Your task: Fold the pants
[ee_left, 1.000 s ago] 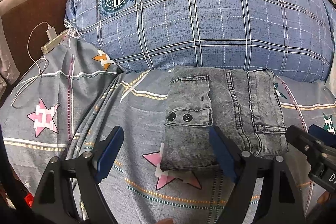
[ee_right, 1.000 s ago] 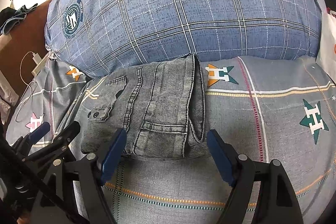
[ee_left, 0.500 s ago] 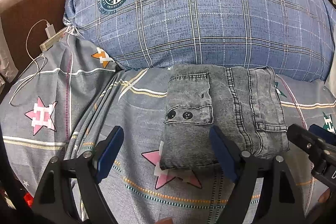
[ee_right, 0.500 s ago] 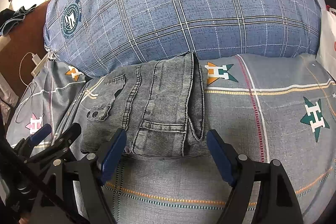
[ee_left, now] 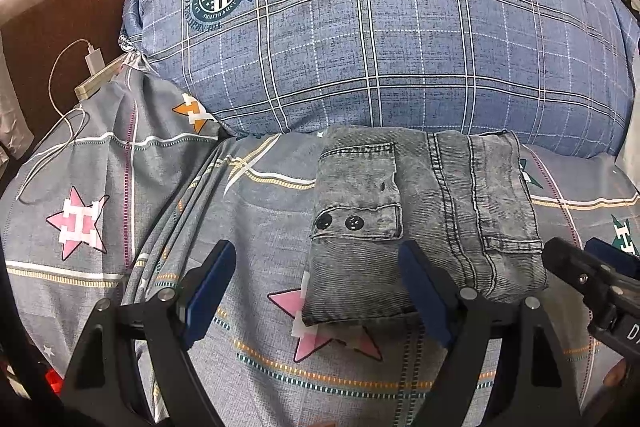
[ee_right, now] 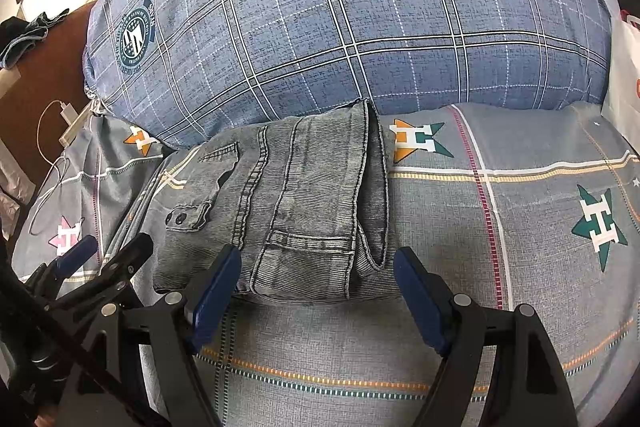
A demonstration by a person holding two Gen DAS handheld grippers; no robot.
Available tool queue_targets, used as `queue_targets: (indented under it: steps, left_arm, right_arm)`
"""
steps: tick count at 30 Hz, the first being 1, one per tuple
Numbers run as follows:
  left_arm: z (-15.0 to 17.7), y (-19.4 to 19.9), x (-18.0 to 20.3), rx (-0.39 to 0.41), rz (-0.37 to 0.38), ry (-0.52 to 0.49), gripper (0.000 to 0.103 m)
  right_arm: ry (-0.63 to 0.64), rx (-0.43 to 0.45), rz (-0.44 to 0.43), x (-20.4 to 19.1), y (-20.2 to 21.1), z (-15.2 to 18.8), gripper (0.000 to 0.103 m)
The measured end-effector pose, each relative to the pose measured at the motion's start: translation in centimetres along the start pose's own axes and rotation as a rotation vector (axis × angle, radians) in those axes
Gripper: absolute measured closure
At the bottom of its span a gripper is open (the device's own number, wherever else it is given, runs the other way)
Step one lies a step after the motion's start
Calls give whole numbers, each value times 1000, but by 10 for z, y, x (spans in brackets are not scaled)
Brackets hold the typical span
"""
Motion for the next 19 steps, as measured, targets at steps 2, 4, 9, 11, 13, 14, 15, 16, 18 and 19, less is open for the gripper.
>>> queue_targets:
  steps: [2,4,9,11,13,14,15,16,18,19]
  left_arm:
    - [0,0,0,1,0,-1,20]
    - [0,0,1,-3,5,-2,20]
    - [0,-1,2,-5,9,-3,20]
    - [0,-1,2,-4,7,-4,20]
    - [0,-2,3,-2,6,-10,20]
    - [1,-3,4,-3,10,-13,20]
    - [2,-4,5,-4,14,-16,20]
    - [3,-6,6,-6,21,-21,20]
    - [5,-13,7,-12,30,-29,20]
    - [6,-16,8,-16,24,-37,20]
  right_arm:
    - [-1,0,1,0,0,0,20]
    - [-2,0,1,0,0,0,20]
    - [0,0,0,0,0,0,20]
    - [0,-1,0,0,0,0,20]
    - [1,-2,0,1,-1,0,20]
    - [1,-3,1,1,-1,0,20]
    - [2,-5,2,2,-2,0,20]
    - [3,-7,3,2,-3,0,20]
    - [4,-11,11,5,-7,1,20]
    - [4,-15,20,7,-10,1,20]
Point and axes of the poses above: each gripper's, at about its wrist camera, not at the fingertips, and y roughly against the way its jaws point, x to its right, z to its underside, the point moved 7 cm from there along -y, roughly the way its jaws point, and after that the axes turned 1 degree about -y, right-handed, at the moved point
